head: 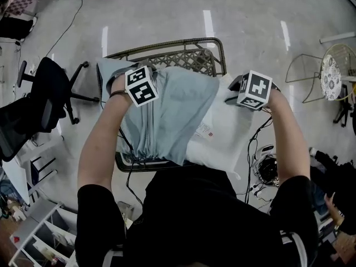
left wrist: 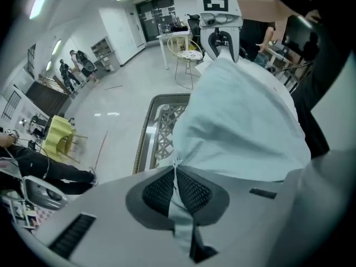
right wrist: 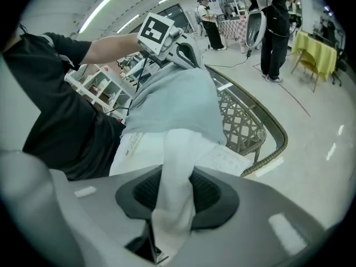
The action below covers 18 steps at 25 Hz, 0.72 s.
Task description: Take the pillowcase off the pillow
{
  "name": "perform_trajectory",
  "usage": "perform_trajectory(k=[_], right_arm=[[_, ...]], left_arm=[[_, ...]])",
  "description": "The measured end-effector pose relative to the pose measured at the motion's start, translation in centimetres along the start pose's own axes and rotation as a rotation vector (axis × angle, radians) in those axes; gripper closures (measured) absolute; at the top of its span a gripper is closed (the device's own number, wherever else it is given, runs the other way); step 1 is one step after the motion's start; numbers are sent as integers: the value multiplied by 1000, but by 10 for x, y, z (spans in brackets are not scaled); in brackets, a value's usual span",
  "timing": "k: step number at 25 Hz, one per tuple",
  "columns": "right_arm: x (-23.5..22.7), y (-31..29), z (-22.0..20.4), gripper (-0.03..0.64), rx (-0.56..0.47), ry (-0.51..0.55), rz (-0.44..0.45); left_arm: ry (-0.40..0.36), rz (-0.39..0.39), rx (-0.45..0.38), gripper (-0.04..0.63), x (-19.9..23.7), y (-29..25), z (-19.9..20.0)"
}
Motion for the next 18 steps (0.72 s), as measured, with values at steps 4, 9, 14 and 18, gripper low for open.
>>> perform_trajectory(k=[4, 9, 14, 18], right_arm=[[2, 13, -7, 484, -27, -42, -4], [11, 18, -6, 499, -58, -68, -23], [19, 18, -5, 508, -68, -43, -59], [20, 19, -11, 511, -103, -66, -51]], left_arm=[[14, 51, 24, 581, 1, 24, -32], [21, 99, 42, 583, -5, 46, -64], [30, 153, 94, 583, -11, 56, -90], [57, 162, 92, 583, -14, 64, -105]])
Point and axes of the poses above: the fingertips, and each gripper's own axes: y backward along the fingers, x to its left, z out of its top, the point moved 1 cm from there along y, backward along the fingers, and after that the axes turned 12 degrees about -z, right-handed, at the moved point
